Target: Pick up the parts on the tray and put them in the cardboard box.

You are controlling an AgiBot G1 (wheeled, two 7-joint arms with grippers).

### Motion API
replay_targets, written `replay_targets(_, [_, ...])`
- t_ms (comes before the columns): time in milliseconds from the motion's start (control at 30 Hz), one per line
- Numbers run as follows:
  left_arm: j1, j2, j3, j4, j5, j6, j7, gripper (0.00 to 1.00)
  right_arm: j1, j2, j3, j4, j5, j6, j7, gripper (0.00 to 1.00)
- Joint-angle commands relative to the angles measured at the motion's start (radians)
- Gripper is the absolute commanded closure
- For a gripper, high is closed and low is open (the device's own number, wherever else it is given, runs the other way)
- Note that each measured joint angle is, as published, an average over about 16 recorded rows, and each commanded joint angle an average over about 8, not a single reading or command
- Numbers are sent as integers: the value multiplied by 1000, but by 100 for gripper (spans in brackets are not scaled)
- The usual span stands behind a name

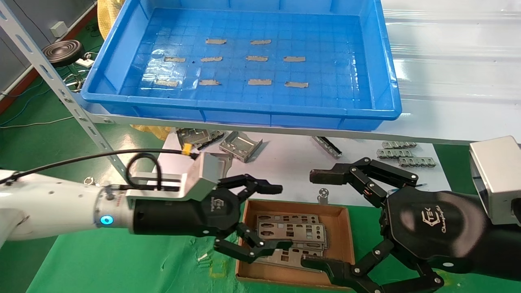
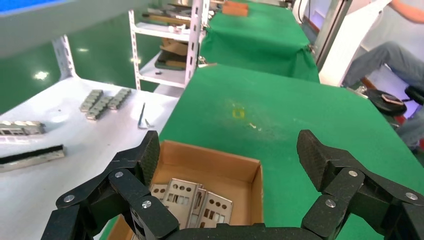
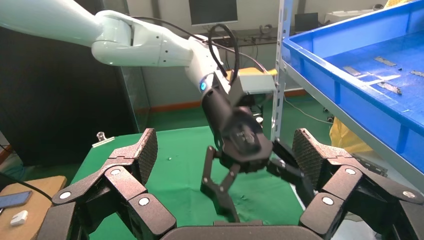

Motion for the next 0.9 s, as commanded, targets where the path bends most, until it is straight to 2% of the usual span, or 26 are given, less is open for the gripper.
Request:
replay_targets(33, [17,-23,-23,-35,-6,-1,-17,0,0,0,0,0,0,0,0,0])
replay_targets(900, [237,-317,-317,-493,-83,-19,-241,0,0,0,0,0,0,0,0,0])
